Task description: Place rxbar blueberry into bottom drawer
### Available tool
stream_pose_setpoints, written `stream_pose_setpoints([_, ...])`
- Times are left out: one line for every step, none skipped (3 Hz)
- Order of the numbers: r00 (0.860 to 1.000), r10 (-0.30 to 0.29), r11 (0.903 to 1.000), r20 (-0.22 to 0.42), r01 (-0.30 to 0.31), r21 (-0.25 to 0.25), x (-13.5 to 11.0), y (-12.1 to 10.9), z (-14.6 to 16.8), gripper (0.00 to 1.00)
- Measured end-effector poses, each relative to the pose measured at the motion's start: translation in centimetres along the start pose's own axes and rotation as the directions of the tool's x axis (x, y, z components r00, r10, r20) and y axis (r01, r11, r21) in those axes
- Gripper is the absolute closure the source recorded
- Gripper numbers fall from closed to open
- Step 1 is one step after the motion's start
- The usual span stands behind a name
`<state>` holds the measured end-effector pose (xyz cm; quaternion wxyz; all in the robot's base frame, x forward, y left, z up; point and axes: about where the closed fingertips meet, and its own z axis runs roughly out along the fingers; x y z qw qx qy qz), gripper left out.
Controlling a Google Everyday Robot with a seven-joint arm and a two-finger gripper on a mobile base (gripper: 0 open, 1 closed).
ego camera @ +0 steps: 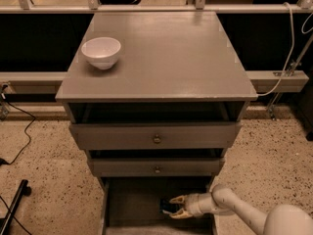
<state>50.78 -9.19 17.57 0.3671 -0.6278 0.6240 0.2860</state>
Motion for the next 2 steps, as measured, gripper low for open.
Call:
stream_pose_setpoints([1.000, 0.001, 1.0000, 0.003, -0.001, -0.004, -0.07, 0.15, 0.25, 0.04])
stream_pose_setpoints([1.000, 0.001, 1.0000, 0.004, -0.001, -0.005, -0.11, 0.22, 0.36, 0.00])
